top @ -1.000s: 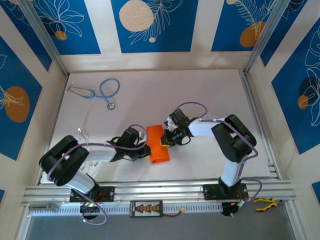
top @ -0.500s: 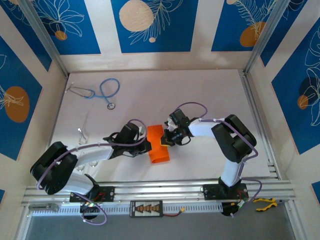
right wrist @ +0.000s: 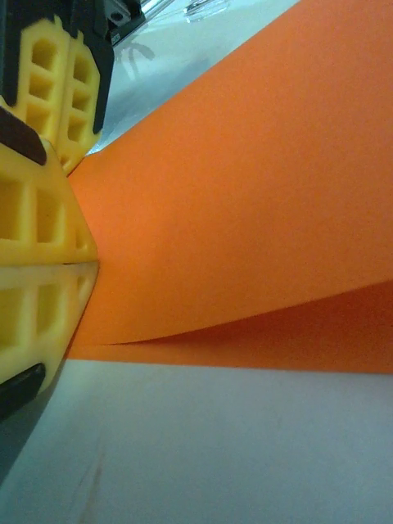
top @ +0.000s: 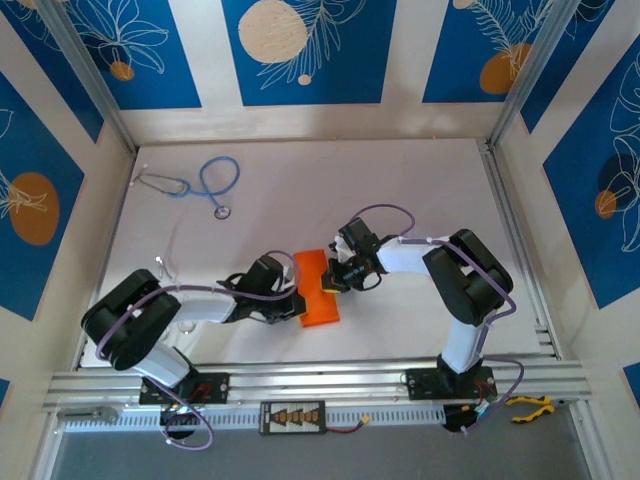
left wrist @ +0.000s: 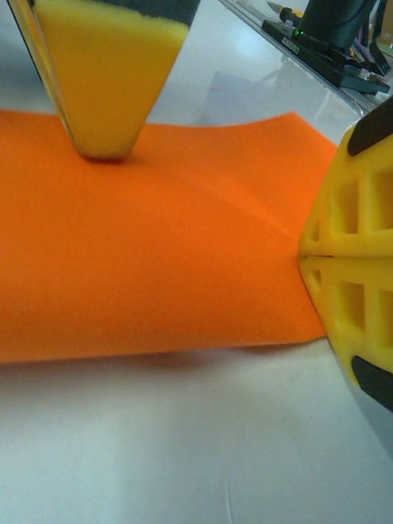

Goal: Fold a paper plane with a square sheet of paper (pick it up from the middle)
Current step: First fold the square sheet of paper in half at the center of the table.

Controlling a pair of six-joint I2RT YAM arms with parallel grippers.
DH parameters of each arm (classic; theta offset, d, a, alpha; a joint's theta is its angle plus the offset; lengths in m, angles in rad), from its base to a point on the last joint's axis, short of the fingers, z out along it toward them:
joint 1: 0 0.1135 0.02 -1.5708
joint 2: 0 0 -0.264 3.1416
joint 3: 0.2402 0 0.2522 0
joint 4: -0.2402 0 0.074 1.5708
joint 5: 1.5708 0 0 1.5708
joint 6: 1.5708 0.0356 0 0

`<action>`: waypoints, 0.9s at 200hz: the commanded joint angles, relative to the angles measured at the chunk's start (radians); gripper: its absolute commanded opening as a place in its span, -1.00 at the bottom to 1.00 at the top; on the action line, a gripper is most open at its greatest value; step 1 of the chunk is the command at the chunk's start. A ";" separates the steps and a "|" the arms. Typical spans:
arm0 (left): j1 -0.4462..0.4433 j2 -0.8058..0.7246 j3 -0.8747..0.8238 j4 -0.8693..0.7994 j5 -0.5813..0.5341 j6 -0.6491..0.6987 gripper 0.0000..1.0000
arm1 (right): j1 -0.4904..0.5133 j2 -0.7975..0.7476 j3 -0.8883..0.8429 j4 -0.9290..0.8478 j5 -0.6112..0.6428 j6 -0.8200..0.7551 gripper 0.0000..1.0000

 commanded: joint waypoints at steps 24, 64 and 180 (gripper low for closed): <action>-0.020 -0.031 -0.047 -0.167 -0.079 0.064 -1.00 | 0.005 0.040 -0.047 -0.086 0.100 0.011 -1.00; -0.023 -0.135 0.004 -0.184 -0.073 0.070 -1.00 | 0.005 0.041 -0.044 -0.089 0.100 0.011 -1.00; -0.074 -0.004 -0.088 0.028 -0.022 -0.012 -0.96 | 0.005 0.036 -0.047 -0.096 0.107 0.013 -1.00</action>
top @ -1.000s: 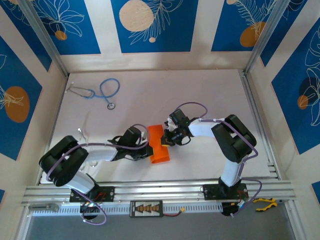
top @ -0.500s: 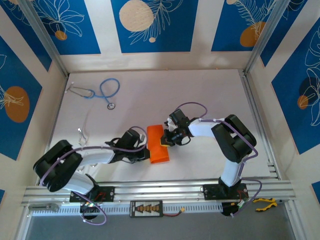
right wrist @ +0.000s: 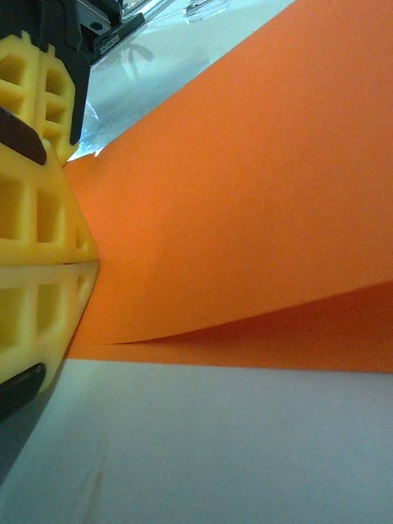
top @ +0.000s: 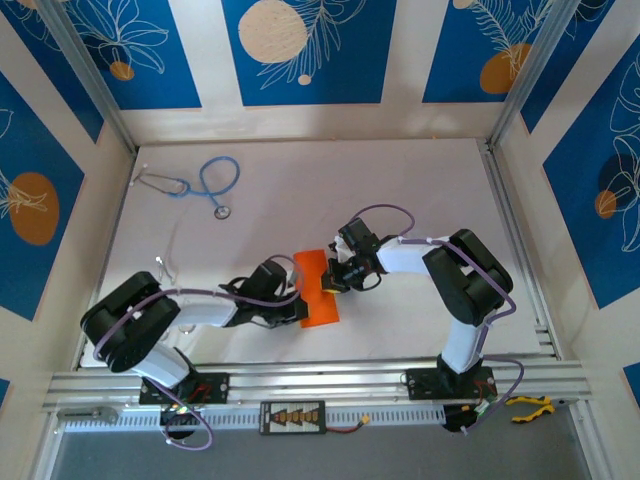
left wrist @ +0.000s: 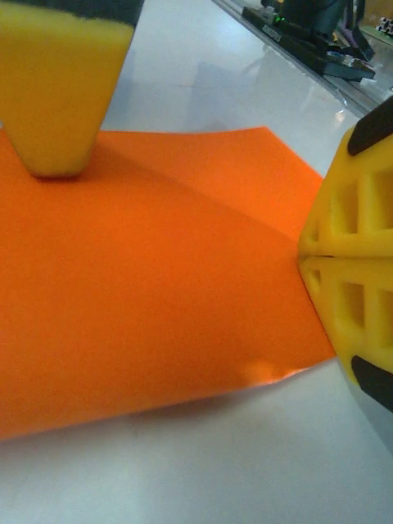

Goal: Fold a paper plane with a square sheet of paper (pick it up from the middle)
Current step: First fold the square sheet of paper in half at the center of the table.

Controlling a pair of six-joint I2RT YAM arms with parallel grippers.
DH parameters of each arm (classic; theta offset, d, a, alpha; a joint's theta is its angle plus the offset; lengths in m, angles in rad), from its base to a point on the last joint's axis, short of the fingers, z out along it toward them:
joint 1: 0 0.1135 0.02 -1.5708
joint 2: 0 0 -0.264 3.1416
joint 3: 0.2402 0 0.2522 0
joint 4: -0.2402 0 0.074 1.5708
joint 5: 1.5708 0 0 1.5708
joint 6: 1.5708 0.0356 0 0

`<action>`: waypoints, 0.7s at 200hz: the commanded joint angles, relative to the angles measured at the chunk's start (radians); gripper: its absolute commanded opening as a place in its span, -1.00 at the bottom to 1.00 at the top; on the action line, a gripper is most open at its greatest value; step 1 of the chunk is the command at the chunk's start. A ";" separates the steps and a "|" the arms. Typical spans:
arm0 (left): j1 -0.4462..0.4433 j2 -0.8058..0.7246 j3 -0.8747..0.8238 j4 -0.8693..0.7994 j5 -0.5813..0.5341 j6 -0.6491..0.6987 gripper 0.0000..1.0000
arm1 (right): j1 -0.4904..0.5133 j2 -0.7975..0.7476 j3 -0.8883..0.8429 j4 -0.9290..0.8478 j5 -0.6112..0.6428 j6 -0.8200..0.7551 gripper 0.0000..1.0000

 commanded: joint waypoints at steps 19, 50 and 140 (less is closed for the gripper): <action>-0.024 -0.033 -0.112 -0.024 -0.016 -0.021 -0.96 | 0.004 0.035 -0.049 -0.098 0.109 0.004 -1.00; -0.025 -0.145 -0.120 -0.145 -0.037 0.019 -0.93 | 0.005 0.034 -0.050 -0.103 0.114 0.000 -1.00; -0.025 -0.194 0.015 -0.135 -0.070 0.013 -0.86 | 0.006 0.038 -0.042 -0.101 0.109 0.006 -1.00</action>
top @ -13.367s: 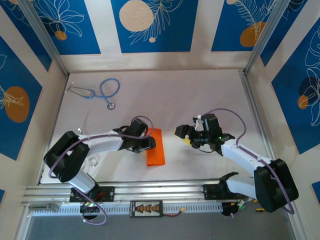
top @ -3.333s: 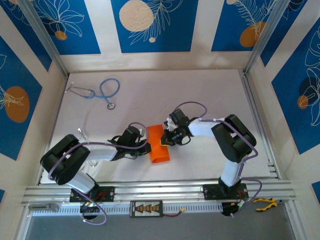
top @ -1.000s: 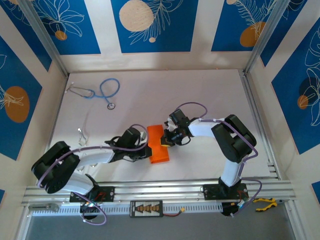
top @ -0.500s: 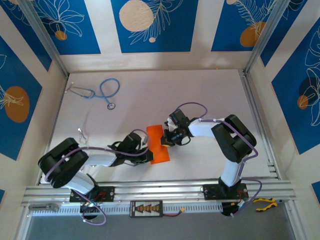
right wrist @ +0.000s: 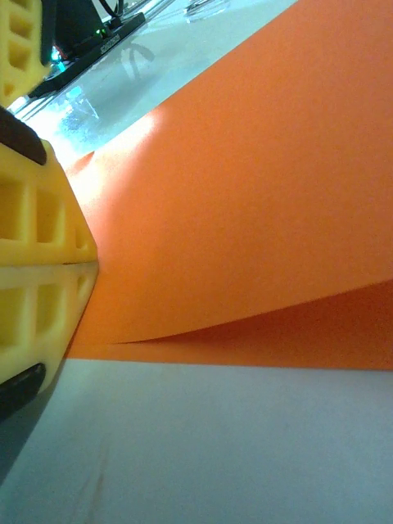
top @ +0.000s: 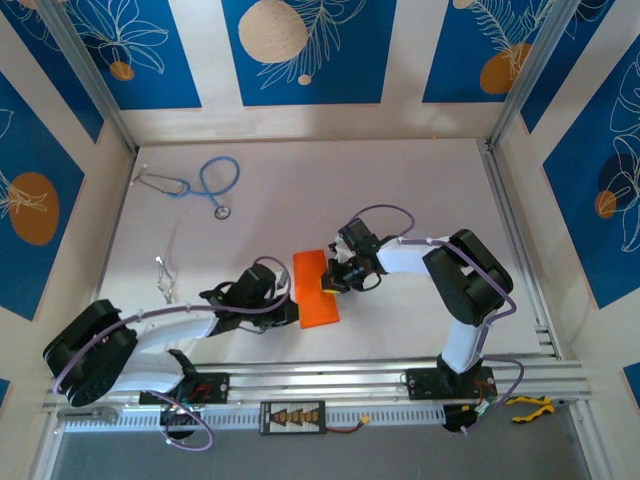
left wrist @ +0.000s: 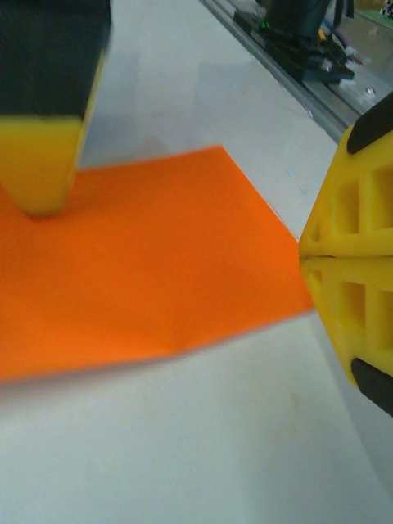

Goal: Fold a paper plane with a square sheet of paper (pick it up from the middle)
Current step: First fold the square sheet of paper in half at the center of the table.

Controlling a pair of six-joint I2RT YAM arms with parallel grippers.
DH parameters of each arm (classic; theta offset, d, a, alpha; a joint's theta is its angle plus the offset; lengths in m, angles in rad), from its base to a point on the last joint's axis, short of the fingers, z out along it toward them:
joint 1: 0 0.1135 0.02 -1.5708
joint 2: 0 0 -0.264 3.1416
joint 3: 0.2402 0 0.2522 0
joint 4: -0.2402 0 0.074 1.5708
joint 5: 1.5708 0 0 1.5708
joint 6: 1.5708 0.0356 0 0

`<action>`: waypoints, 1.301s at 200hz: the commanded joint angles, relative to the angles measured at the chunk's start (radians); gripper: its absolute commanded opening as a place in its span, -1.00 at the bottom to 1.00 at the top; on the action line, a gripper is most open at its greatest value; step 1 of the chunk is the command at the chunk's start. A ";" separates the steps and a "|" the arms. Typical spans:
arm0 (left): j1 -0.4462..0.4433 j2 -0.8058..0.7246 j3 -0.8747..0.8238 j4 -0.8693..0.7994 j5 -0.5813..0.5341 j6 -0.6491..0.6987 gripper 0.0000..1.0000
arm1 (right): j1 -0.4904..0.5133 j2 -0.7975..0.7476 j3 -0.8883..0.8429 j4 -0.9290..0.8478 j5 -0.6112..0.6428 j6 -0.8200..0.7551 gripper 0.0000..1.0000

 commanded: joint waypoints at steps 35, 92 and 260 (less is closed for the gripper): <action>-0.048 0.132 0.045 0.061 0.026 -0.023 -0.85 | 0.006 0.027 -0.046 -0.108 0.117 0.008 -1.00; -0.117 0.136 -0.050 0.013 0.010 -0.035 -0.85 | 0.007 0.024 -0.060 -0.098 0.115 0.009 -1.00; 0.155 0.187 0.252 -0.088 0.046 0.151 -0.84 | 0.013 0.034 -0.068 -0.081 0.100 0.010 -1.00</action>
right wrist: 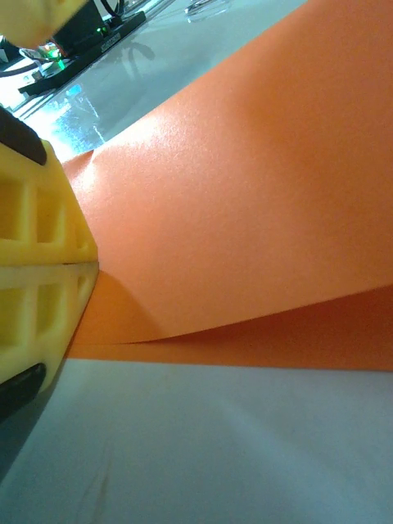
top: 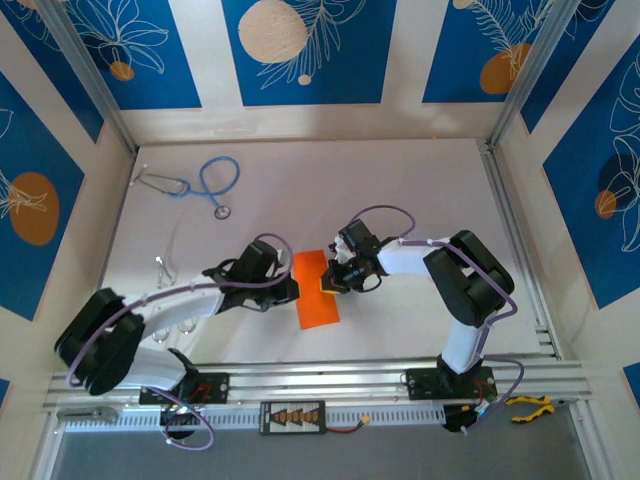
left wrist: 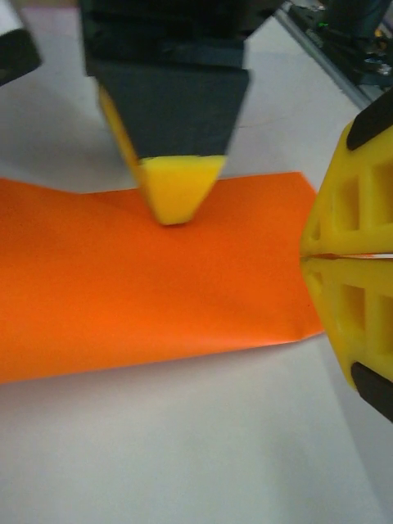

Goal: Fold a paper plane with a square sheet of paper (pick it up from the middle)
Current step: First fold the square sheet of paper in half at the center of the table.

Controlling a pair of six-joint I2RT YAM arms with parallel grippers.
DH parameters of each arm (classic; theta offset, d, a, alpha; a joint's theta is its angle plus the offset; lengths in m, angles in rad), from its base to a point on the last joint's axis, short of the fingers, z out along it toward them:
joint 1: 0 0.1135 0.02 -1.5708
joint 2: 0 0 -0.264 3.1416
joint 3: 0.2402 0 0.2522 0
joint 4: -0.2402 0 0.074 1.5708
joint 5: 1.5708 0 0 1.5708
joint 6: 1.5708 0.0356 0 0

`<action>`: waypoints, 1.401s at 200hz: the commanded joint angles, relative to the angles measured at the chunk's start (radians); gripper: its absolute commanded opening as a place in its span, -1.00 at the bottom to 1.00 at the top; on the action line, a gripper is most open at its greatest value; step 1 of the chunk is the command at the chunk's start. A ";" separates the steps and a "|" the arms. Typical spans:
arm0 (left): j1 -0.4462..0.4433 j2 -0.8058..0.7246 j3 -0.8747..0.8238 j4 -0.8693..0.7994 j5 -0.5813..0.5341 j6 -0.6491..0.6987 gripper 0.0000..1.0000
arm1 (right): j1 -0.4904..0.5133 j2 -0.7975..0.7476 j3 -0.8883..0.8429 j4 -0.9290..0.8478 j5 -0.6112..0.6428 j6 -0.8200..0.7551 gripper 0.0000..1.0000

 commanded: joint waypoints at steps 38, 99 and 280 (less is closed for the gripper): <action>0.052 0.180 0.088 0.081 0.057 0.072 -0.85 | 0.009 0.040 -0.059 -0.098 0.097 0.013 -1.00; 0.054 0.265 -0.036 0.120 0.056 0.088 -0.86 | 0.011 0.046 -0.065 -0.094 0.098 0.011 -1.00; 0.135 0.367 0.131 0.054 0.110 0.126 -0.77 | 0.001 0.056 -0.054 -0.112 0.100 0.002 -1.00</action>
